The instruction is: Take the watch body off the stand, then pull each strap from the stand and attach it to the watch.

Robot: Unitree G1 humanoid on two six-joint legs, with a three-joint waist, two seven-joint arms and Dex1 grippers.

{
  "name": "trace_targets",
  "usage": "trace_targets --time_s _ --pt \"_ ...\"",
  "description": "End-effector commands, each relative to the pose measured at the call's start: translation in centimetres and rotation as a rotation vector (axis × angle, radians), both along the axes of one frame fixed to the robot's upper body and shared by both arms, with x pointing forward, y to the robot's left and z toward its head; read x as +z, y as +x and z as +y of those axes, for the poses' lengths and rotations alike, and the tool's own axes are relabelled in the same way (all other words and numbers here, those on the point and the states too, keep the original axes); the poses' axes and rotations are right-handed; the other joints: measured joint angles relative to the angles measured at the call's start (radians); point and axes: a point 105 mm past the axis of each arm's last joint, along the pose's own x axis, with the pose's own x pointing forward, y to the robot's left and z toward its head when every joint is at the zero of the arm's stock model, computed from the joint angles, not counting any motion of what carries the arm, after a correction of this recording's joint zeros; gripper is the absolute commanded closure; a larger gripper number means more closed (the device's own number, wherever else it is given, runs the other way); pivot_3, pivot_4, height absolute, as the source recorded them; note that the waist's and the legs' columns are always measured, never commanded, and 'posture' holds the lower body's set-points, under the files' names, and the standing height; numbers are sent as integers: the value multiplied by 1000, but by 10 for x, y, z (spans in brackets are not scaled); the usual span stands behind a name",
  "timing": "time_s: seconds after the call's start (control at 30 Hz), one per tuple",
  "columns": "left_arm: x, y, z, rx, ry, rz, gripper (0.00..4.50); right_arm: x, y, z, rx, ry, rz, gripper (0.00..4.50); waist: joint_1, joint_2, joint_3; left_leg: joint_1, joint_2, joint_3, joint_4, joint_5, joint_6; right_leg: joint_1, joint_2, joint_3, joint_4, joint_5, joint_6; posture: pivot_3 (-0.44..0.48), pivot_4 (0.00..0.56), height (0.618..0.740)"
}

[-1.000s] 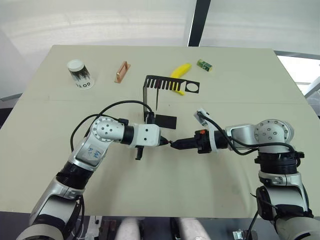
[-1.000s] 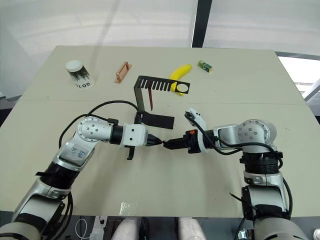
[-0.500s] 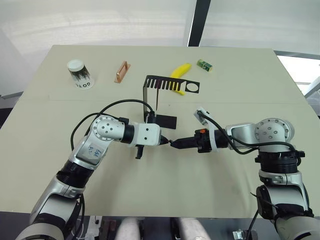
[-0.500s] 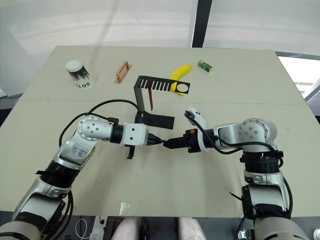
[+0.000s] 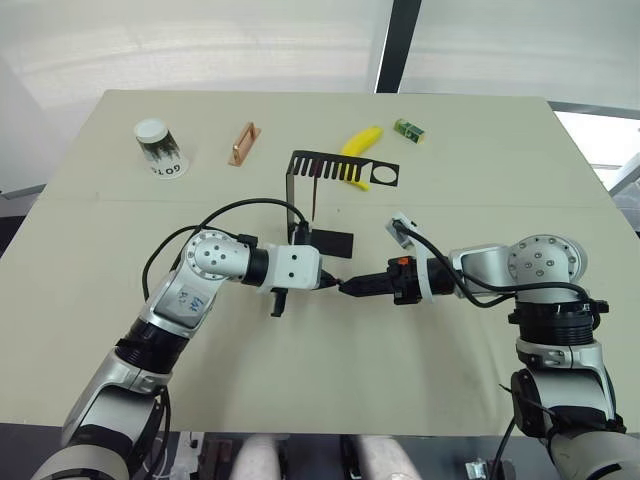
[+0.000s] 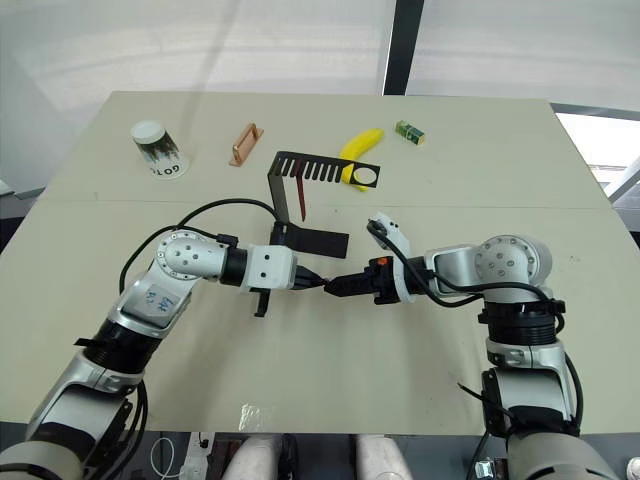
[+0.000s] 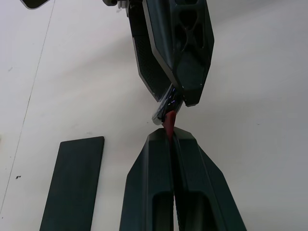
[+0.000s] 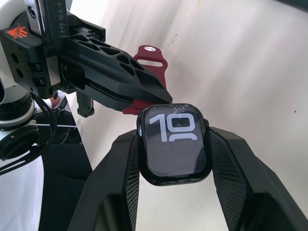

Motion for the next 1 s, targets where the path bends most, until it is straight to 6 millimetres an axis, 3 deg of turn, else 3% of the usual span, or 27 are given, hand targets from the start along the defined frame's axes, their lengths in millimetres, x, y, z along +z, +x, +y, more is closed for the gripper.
trace_targets --time_s 0.03,1.0 --pt "7 -3 -9 -39 -4 -22 4500 18 -8 13 80 59 -46 2894 0 0 0 0 0 0 0 0 0 0 0 0 0 0 0 0 150 740" --pt "4 -1 -11 -27 -2 -18 4500 21 -9 14 88 65 -48 2894 0 0 0 0 0 0 0 0 0 0 0 0 0 0 0 0 150 740"
